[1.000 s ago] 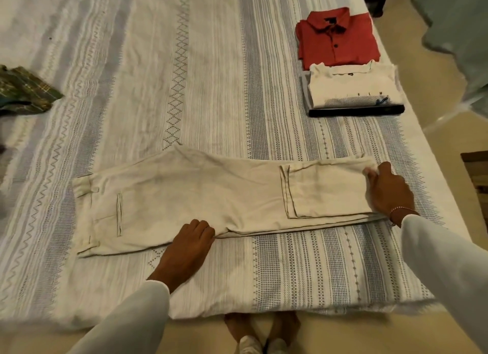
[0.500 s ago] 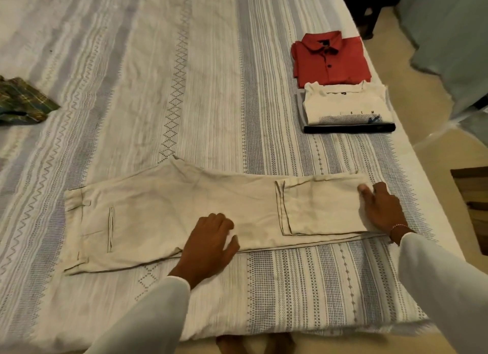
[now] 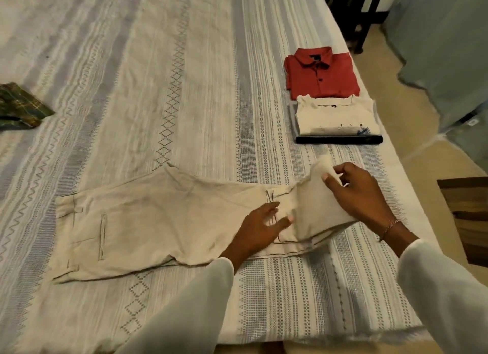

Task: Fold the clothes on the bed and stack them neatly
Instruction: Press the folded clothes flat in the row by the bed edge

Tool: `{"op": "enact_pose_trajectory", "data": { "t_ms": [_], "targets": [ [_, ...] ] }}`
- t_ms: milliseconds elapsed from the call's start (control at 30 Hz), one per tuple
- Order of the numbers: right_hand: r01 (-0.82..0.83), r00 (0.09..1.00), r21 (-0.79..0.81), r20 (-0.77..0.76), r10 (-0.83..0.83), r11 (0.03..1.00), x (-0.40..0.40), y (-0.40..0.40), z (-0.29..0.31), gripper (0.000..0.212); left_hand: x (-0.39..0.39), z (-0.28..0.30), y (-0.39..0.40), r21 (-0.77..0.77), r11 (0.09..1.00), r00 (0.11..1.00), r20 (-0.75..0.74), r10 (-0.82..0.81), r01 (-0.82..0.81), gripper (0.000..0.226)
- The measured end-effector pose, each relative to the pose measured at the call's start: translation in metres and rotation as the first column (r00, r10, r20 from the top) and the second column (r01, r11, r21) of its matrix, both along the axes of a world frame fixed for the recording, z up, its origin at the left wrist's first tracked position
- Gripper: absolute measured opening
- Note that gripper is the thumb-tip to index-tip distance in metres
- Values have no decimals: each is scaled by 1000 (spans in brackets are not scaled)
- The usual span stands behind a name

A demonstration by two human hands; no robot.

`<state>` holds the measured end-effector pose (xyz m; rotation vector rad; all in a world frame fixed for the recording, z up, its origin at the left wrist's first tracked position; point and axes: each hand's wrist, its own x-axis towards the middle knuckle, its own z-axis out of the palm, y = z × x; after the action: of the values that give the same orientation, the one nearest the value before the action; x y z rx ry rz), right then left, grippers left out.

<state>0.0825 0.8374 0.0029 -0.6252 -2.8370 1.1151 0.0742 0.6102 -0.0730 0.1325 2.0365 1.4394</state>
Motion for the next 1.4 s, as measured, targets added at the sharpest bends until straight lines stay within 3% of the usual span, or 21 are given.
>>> {"op": "enact_pose_trajectory", "data": {
  "t_ms": [33, 100, 167, 300, 433, 467, 567, 667, 733, 800, 900, 933, 1000, 1067, 1100, 1133, 1200, 1267, 1333, 1400],
  "targets": [
    [-32, 999, 1, 4, 32, 999, -4, -21, 11, 18, -5, 14, -3, 153, 976, 975, 182, 125, -154, 42],
    [-83, 996, 2, -26, 83, 997, -9, -68, 25, 15, -15, 36, -17, 340, 872, 861, 484, 158, -351, 57],
    [-166, 984, -46, -72, 162, 985, -11, -117, 31, 12, -27, 50, -40, 414, 823, 824, 556, 111, -389, 77],
    [-499, 866, -160, -49, 498, 852, -7, -190, 0, 27, -47, 42, -102, 332, 827, 826, 504, 252, -454, 40],
    [-369, 910, 202, -122, 397, 907, -3, -210, -64, 46, -55, -2, -163, 179, 809, 745, 537, 397, -560, 37],
    [-328, 928, 279, -82, 362, 903, -2, -207, -78, 56, -53, -13, -169, 160, 810, 741, 532, 410, -564, 37],
    [-373, 924, 395, 239, 298, 840, -7, -210, -112, 94, -51, -36, -186, 141, 816, 748, 510, 425, -560, 33],
    [-403, 908, 426, 298, 295, 810, -5, -212, -139, 103, -50, -58, -192, 81, 872, 850, 285, 444, -482, 32],
    [-402, 911, 444, 284, 300, 801, 1, -211, -148, 100, -46, -61, -190, -56, 885, 887, -21, 461, -462, 28],
    [-395, 914, 439, 274, 299, 807, 1, -209, -151, 97, -39, -60, -188, -261, 848, 856, -381, 350, -462, 40],
    [-320, 945, 399, 195, 261, 859, -4, -208, -148, 84, -33, -60, -190, -493, 771, 689, -718, -100, -403, 54],
    [-223, 974, 381, 115, 193, 897, -4, -205, -146, 77, -33, -63, -192, -539, 779, 643, -727, -240, -319, 53],
    [85, 996, 294, -1, -89, 952, -1, -198, -140, 59, -36, -70, -201, -614, 782, 647, -641, -413, -109, 57],
    [305, 932, 162, 154, -329, 939, 0, -190, -134, 51, -35, -77, -211, -673, 739, 652, -549, -522, 26, 68],
    [345, 890, 116, 273, -364, 931, -2, -185, -132, 52, -33, -80, -215, -689, 722, 643, -529, -554, 55, 72],
    [351, 865, 67, 360, -351, 934, -3, -179, -133, 54, -31, -81, -217, -699, 711, 640, -513, -572, 75, 75],
    [311, 884, -67, 388, -262, 948, -4, -167, -133, 53, -28, -79, -217, -715, 692, 639, -489, -594, 96, 78],
    [242, 938, -152, 290, -191, 958, -1, -161, -128, 42, -27, -77, -213, -730, 677, 648, -470, -599, 97, 79],
    [173, 971, -126, 190, -148, 977, 3, -156, -117, 30, -26, -75, -207, -729, 677, 671, -454, -586, 98, 79],
    [137, 984, -70, 125, -128, 988, 3, -152, -105, 32, -24, -73, -200, -707, 697, 687, -450, -571, 116, 80]
  ]
}}
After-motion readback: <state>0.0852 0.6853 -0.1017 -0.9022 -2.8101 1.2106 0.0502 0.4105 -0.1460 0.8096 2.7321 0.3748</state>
